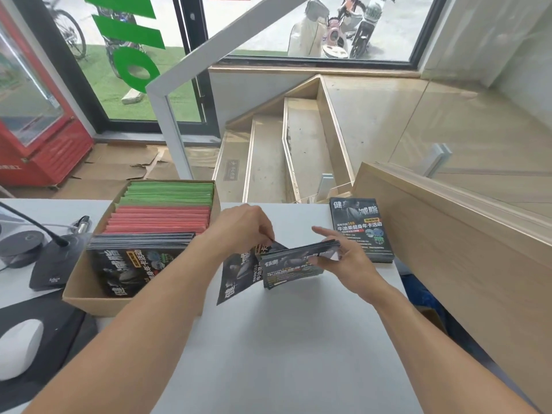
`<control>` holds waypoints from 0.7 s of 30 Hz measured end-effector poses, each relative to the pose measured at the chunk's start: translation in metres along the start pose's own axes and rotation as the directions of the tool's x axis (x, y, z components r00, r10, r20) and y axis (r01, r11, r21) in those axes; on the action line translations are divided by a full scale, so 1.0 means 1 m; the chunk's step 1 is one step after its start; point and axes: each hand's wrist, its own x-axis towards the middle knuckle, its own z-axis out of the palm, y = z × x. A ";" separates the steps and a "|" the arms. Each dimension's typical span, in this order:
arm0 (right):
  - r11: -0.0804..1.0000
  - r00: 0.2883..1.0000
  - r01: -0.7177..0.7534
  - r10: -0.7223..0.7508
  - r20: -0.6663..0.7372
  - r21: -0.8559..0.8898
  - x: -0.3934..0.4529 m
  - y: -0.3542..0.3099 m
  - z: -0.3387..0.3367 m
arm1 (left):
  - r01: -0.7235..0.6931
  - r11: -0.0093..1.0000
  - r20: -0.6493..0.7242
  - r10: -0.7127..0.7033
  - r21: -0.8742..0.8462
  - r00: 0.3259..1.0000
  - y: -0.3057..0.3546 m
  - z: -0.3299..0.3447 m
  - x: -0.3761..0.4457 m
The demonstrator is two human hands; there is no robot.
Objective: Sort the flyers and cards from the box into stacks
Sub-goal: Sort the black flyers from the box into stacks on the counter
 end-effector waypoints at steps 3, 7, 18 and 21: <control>1.000 0.999 0.028 -0.028 0.036 -0.012 0.005 -0.002 0.003 | -0.096 0.993 0.031 0.098 -0.065 0.995 0.008 -0.005 0.003; 0.998 0.999 0.028 -0.030 0.031 0.065 0.008 -0.002 0.007 | -0.057 0.965 0.030 0.066 -0.254 0.997 0.003 -0.006 -0.002; 0.991 0.998 -0.003 0.011 -0.054 0.134 0.004 0.002 0.003 | 0.035 0.308 -0.108 -0.437 -0.951 0.893 -0.016 0.066 -0.036; 1.000 1.000 0.000 0.000 -0.003 0.018 0.003 -0.005 0.002 | -0.055 0.442 -0.203 -0.296 -0.895 0.933 -0.010 0.059 -0.033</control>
